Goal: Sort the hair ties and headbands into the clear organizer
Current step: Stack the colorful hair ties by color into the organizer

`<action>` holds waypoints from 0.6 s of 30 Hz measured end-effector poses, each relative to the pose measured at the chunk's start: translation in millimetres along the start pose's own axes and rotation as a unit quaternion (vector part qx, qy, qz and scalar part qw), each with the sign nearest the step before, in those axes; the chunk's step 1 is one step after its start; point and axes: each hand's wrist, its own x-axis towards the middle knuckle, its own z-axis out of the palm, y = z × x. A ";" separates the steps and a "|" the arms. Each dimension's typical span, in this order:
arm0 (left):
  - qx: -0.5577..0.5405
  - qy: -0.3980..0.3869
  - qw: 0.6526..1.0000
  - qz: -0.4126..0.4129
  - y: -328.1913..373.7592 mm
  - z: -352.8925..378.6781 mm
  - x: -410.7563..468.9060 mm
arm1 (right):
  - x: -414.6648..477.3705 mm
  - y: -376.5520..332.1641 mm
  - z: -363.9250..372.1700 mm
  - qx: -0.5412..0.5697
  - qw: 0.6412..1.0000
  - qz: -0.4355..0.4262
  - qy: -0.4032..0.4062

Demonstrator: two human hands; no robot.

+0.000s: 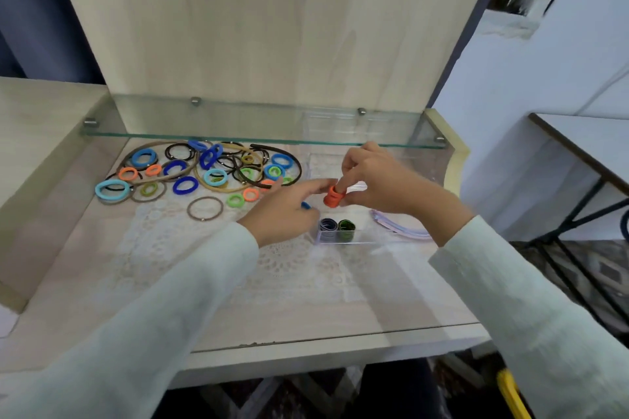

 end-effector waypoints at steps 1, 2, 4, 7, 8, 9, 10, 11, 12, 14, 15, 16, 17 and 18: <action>0.018 0.002 1.000 -0.004 6.1 0.4 0.3 | -5.1 5.4 -1.0 -0.002 1.000 0.007 -0.003; 0.030 0.005 1.000 -0.005 10.2 0.4 0.1 | -9.1 10.5 -1.5 -0.002 1.000 0.013 -0.006; 0.043 0.005 0.999 0.000 14.3 2.5 -1.1 | -17.2 21.0 -2.2 -0.005 0.999 0.031 -0.016; 0.003 -0.020 1.000 0.009 7.0 9.3 -0.9 | -27.9 32.7 -2.3 -0.012 0.997 0.059 -0.039; -0.008 -0.030 0.999 0.018 6.0 12.2 -0.9 | -30.5 34.6 -1.5 -0.015 0.997 0.064 -0.051; -0.012 -0.035 0.999 0.033 6.4 14.6 -1.5 | -31.8 34.9 -0.1 -0.019 0.996 0.066 -0.064; -0.009 -0.037 0.998 0.050 5.4 17.8 -1.0 | -32.4 35.0 2.4 -0.021 0.995 0.067 -0.077; -0.003 -0.035 0.997 0.065 5.0 20.8 0.1 | -32.3 34.6 5.1 -0.020 0.994 0.068 -0.088; 0.006 -0.036 0.997 0.073 5.1 23.4 1.7 | -32.1 34.4 7.8 -0.015 0.993 0.069 -0.096; 0.011 -0.042 0.996 0.074 5.2 25.6 3.9 | -29.7 34.3 12.9 -0.008 0.992 0.070 -0.109; 0.016 -0.043 0.996 0.075 3.5 26.9 5.8 | -28.4 34.5 15.1 -0.011 0.991 0.071 -0.116; 0.027 -0.047 0.995 0.078 3.4 26.9 6.9 | -26.4 34.2 16.9 -0.018 0.990 0.070 -0.123; 0.036 -0.057 0.994 0.084 4.9 27.3 7.3 | -25.3 34.1 18.4 -0.020 0.989 0.071 -0.131; 0.040 -0.064 0.993 0.088 6.1 28.1 7.4 | -23.9 33.9 19.1 -0.017 0.987 0.072 -0.140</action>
